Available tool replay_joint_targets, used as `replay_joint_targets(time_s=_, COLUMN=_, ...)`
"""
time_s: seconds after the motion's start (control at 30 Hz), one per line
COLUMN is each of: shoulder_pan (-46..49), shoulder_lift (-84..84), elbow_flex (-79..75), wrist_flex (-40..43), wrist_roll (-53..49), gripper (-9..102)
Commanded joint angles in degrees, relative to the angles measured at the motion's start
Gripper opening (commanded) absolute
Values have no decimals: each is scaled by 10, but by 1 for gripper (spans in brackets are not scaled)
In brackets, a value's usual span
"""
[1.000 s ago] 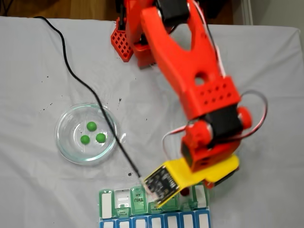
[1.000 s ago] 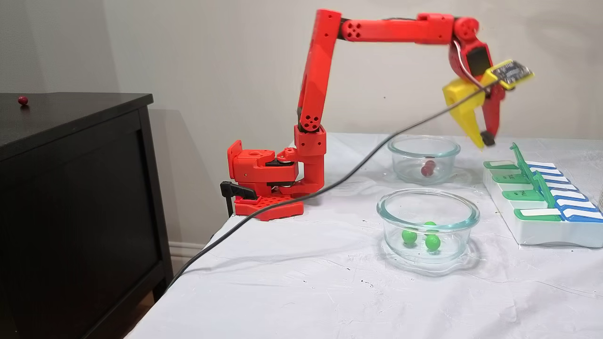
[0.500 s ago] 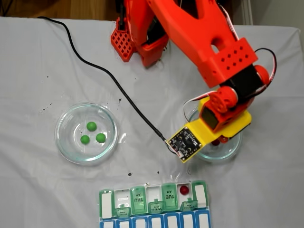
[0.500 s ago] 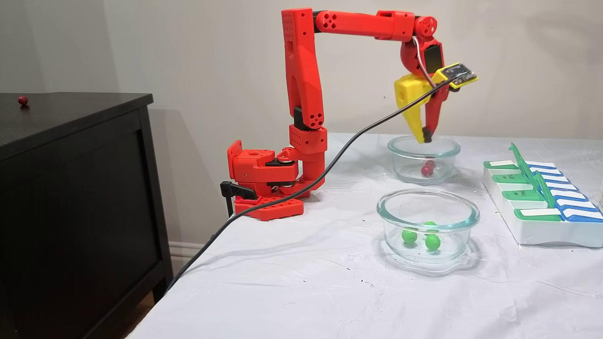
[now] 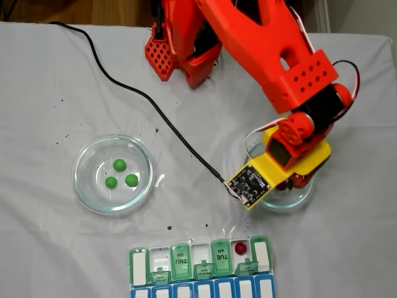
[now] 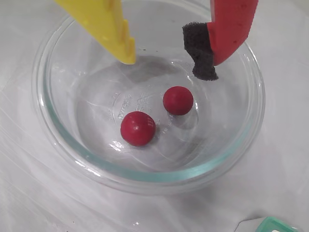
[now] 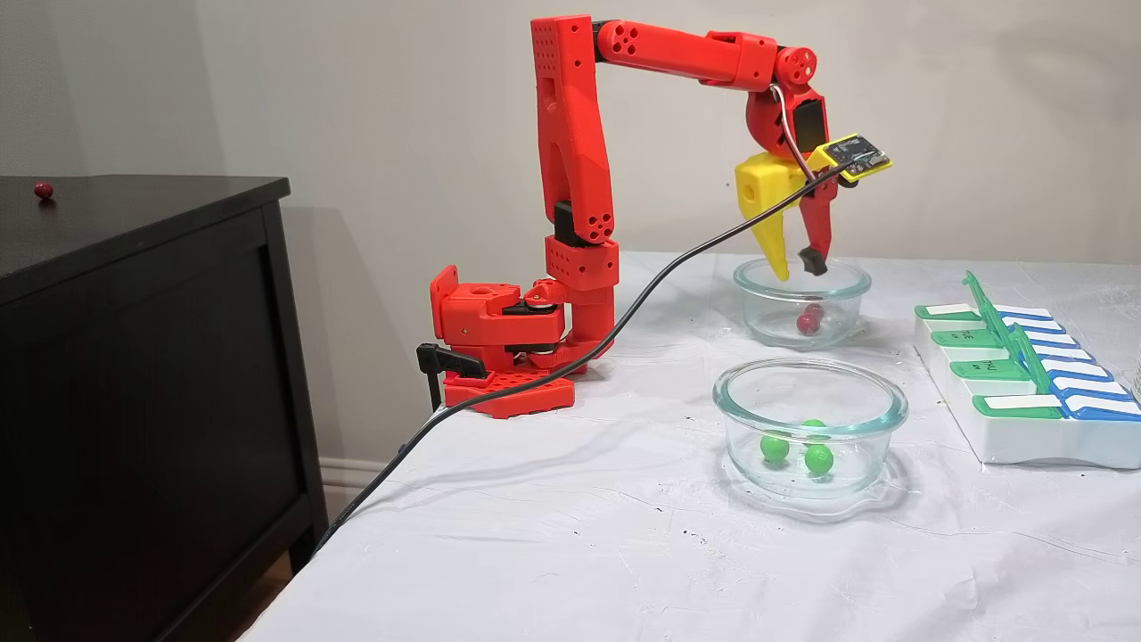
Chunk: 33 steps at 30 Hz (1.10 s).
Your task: Sort medicines into box.
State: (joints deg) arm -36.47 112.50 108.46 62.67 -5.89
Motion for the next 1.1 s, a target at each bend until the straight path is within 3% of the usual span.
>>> replay_joint_targets(time_s=0.0, shoulder_pan=-3, shoulder_lift=4, elbow_flex=-2, wrist_flex=-25, wrist_roll=0, gripper=24)
replay_joint_targets(time_s=0.67, shoulder_pan=-2, shoulder_lift=-54, elbow_flex=32, wrist_flex=-116, wrist_roll=-1, gripper=25)
replay_joint_targets(time_s=1.07, shoulder_pan=-8, shoulder_lift=-78, elbow_flex=34, wrist_flex=-126, wrist_roll=-3, gripper=19)
